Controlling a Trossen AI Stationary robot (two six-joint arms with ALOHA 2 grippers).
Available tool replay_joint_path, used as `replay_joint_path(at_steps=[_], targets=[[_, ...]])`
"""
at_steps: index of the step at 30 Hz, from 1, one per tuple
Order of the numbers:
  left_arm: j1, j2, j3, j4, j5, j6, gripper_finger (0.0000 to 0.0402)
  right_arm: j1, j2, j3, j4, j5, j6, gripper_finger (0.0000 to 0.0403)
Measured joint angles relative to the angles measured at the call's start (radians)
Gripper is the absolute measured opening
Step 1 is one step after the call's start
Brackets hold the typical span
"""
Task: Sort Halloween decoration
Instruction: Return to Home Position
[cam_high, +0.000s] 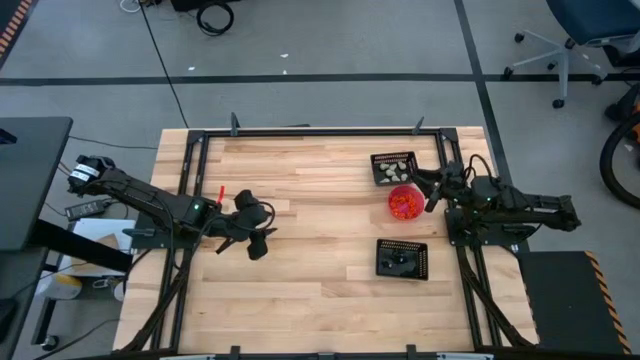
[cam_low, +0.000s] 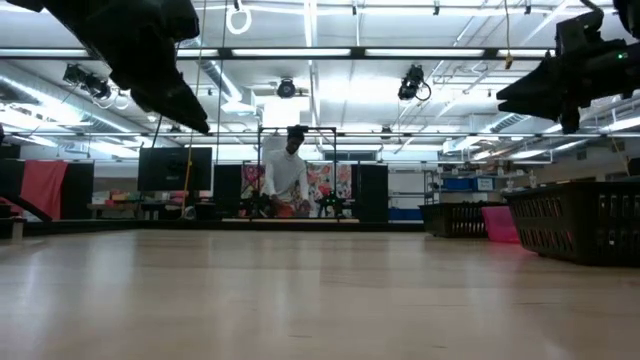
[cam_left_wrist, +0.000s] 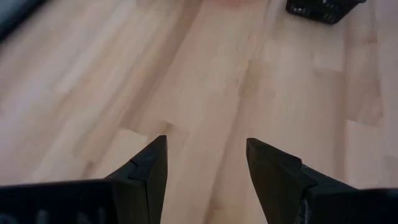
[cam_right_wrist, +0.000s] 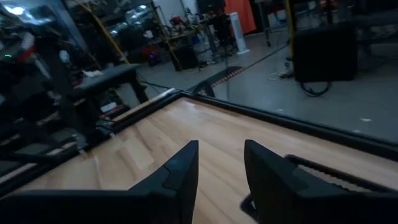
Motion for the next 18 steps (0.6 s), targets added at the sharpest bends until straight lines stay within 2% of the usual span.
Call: replay_joint_path(at_steps=[3, 10, 13, 18], targets=[[-0.003, 0.0, 0.0, 0.034, -0.049, 0.07, 0.0192, 0.0, 0.0, -0.049, 0.082, -0.034, 0.0, 0.0132], [-0.052, 0.007, -0.005, 0.18, -0.053, 0.238, 0.0192, 0.0, 0.005, -0.174, 0.307, -0.118, -0.04, 0.0132], [-0.071, 0.007, -0.062, 0.327, -0.052, 0.32, 0.0192, 0.0, 0.012, -0.191, 0.357, -0.16, -0.061, 0.0132], [-0.058, 0.004, -0.171, 0.509, -0.051, 0.39, 0.0192, 0.0, 0.013, -0.191, 0.35, -0.161, -0.062, 0.0132]])
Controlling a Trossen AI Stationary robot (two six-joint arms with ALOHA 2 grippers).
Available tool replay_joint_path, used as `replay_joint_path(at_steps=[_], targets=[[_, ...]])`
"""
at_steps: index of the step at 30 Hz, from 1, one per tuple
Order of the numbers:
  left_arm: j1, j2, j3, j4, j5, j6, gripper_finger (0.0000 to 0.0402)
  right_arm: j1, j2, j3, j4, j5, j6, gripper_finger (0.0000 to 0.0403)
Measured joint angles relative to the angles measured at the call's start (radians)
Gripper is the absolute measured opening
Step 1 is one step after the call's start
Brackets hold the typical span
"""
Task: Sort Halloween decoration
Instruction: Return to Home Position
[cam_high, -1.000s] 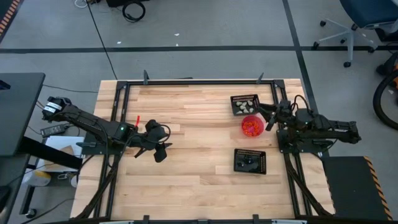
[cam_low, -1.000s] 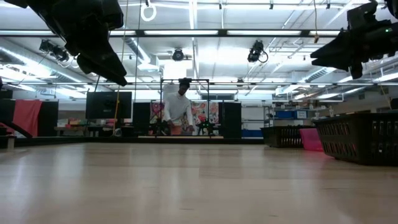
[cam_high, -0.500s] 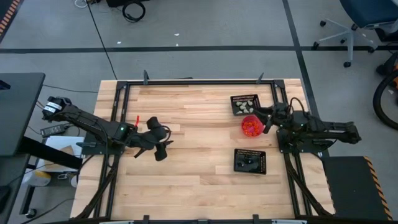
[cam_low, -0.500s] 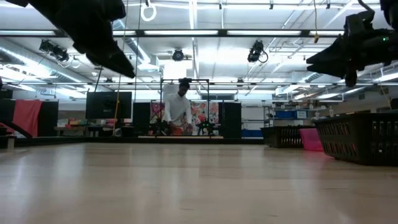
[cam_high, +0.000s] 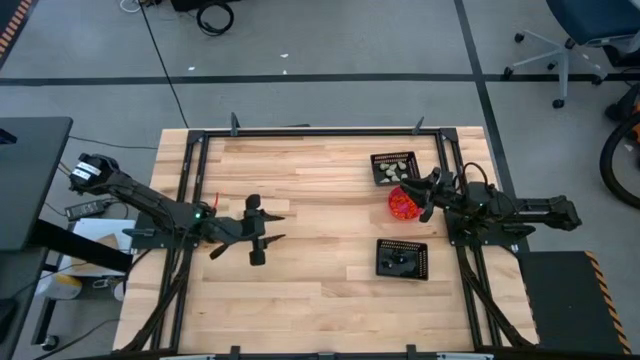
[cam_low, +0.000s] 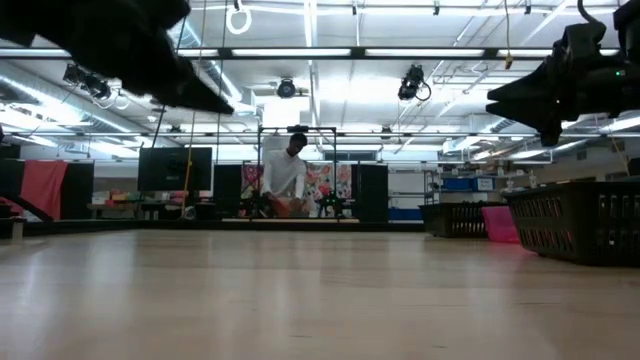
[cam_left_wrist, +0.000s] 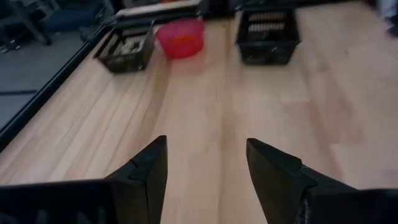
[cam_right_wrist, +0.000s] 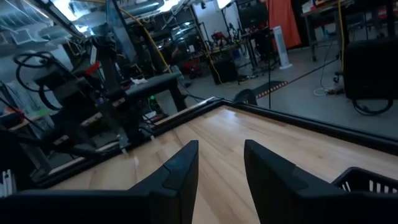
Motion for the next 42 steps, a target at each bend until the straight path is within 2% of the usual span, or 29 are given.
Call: replay_joint_path(at_steps=[5, 18, 29, 38, 42], targets=[[0.047, -0.045, -0.069, 0.034, 0.001, -0.023, 0.0189, 0.0, 0.0, 0.0, 0.0, 0.005, 0.006, 0.0132], [0.052, -0.301, -0.278, 0.205, 0.011, -0.012, 0.0144, 0.0, 0.0, 0.0, 0.007, 0.004, 0.009, 0.0132], [0.051, -0.532, -0.371, 0.218, 0.003, 0.019, 0.0142, 0.0, 0.0, 0.0, 0.007, 0.004, 0.009, 0.0132], [0.051, -0.643, -0.473, 0.238, 0.003, 0.014, 0.0142, 0.0, 0.0, 0.0, 0.007, 0.003, 0.009, 0.0132], [0.053, -0.674, -0.479, 0.228, 0.002, 0.015, 0.0142, 0.0, 0.0, 0.0, 0.007, 0.003, 0.009, 0.0132]])
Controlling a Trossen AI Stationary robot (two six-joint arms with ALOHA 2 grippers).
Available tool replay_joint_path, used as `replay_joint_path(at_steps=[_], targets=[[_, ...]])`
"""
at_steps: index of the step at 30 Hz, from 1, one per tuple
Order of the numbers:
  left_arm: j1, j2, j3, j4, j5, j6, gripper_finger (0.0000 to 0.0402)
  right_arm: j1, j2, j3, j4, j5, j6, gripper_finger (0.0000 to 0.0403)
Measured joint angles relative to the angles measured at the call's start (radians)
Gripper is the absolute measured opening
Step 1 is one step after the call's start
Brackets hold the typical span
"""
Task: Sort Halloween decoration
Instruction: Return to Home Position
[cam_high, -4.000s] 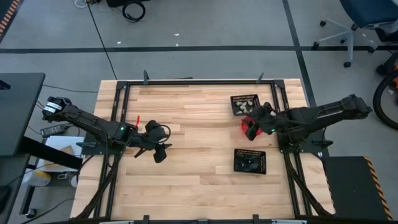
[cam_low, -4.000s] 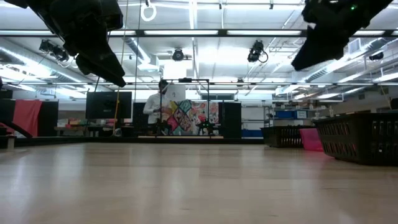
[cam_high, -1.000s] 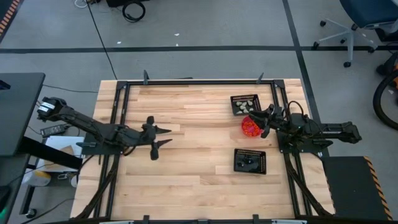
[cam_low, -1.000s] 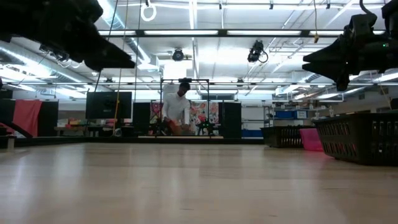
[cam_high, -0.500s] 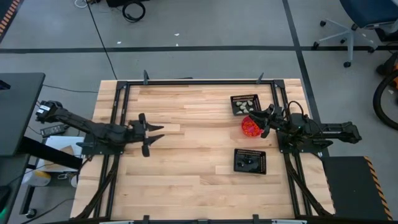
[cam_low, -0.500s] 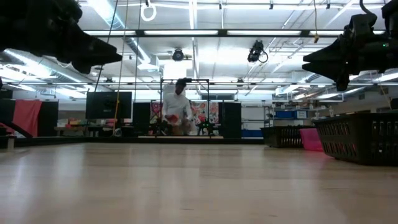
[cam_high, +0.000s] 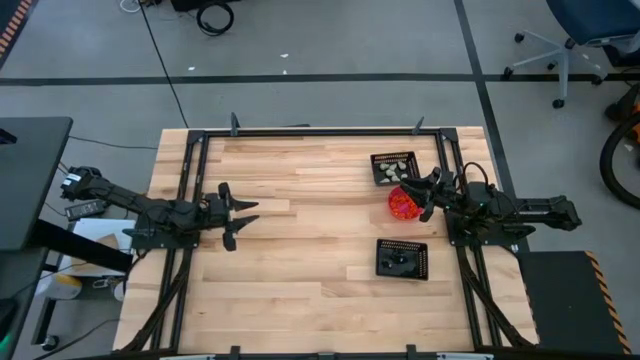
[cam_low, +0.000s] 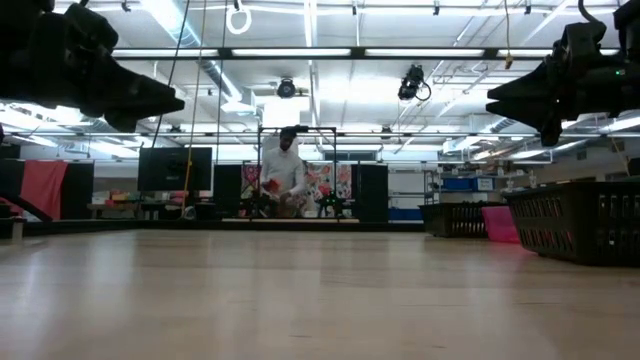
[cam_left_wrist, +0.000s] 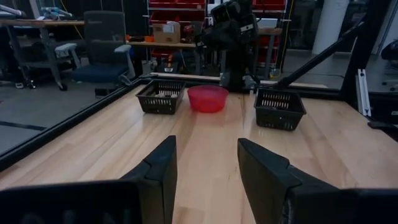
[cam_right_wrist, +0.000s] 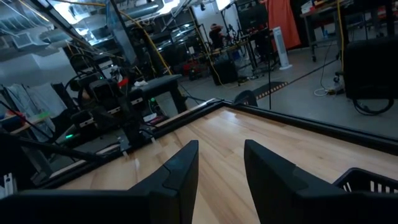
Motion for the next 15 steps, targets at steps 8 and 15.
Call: replay_joint_path(at_steps=[8, 15], targets=[[0.0, -0.006, 0.0, -0.025, 0.0, -0.03, 0.0142, 0.0, 0.0, 0.0, 0.0, 0.0, 0.0, 0.0132], [0.0, -0.005, 0.0, -0.168, -0.002, -0.11, 0.0142, 0.0, 0.0, 0.0, 0.0, 0.0, 0.0, 0.0132]])
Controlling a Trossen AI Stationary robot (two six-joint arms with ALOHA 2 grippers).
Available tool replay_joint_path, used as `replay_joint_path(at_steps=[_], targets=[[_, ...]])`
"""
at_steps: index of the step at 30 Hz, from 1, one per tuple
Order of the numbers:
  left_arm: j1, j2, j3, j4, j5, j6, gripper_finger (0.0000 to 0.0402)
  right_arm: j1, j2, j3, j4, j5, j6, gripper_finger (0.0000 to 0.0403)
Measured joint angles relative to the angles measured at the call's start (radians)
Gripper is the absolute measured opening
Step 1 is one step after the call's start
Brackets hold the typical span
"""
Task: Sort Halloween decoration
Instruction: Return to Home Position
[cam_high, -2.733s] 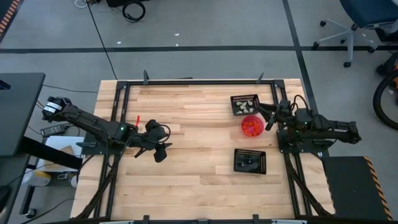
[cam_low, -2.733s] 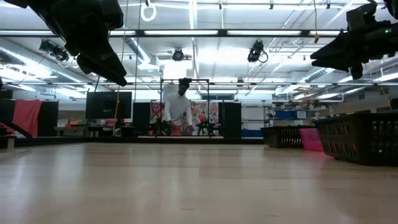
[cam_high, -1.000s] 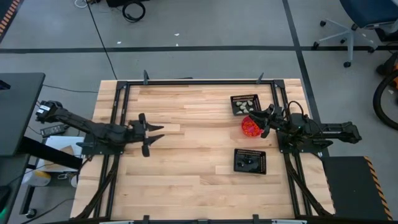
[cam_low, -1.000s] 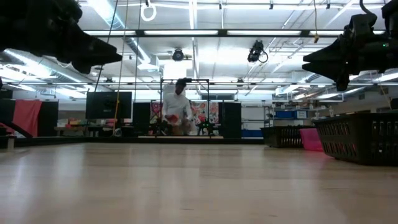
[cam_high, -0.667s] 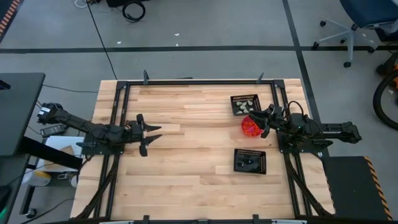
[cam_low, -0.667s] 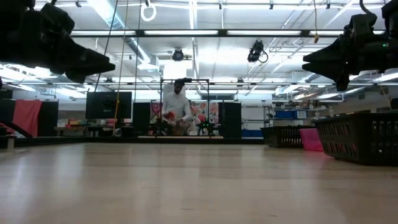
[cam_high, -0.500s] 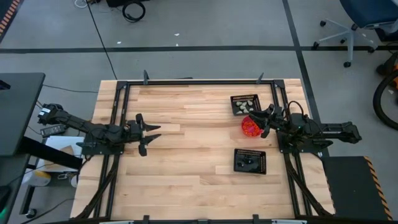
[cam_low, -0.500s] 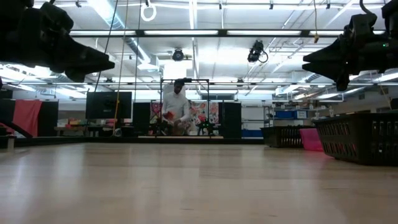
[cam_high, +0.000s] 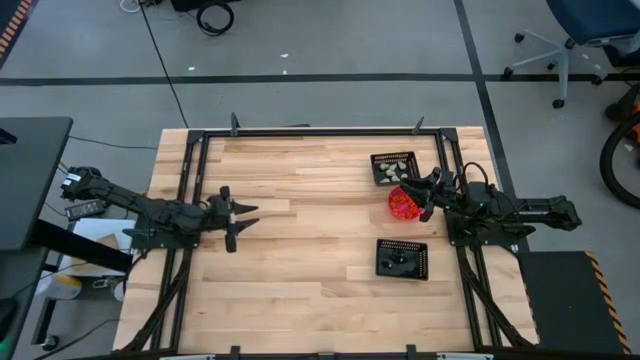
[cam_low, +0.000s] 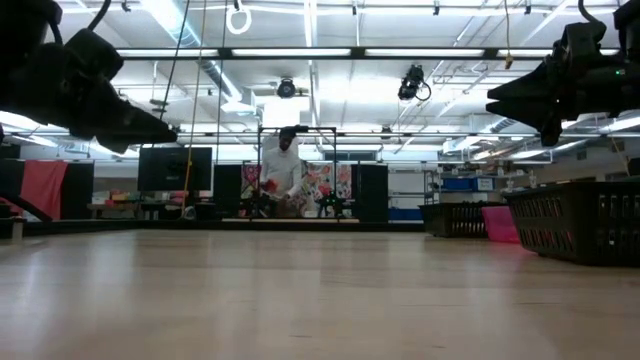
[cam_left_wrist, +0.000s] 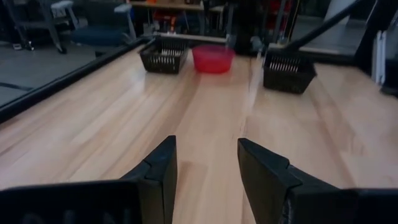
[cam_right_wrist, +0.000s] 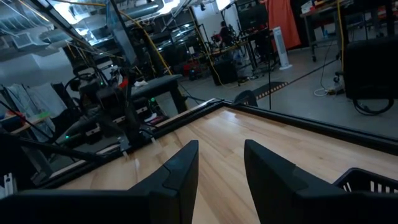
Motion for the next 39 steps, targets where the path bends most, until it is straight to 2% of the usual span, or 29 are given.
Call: replay_joint_path(at_steps=[39], targets=[[0.0, 0.0, -0.001, -0.025, -0.001, 0.0, 0.0142, 0.0, 0.0, 0.0, 0.0, 0.0, 0.0, 0.0132]])
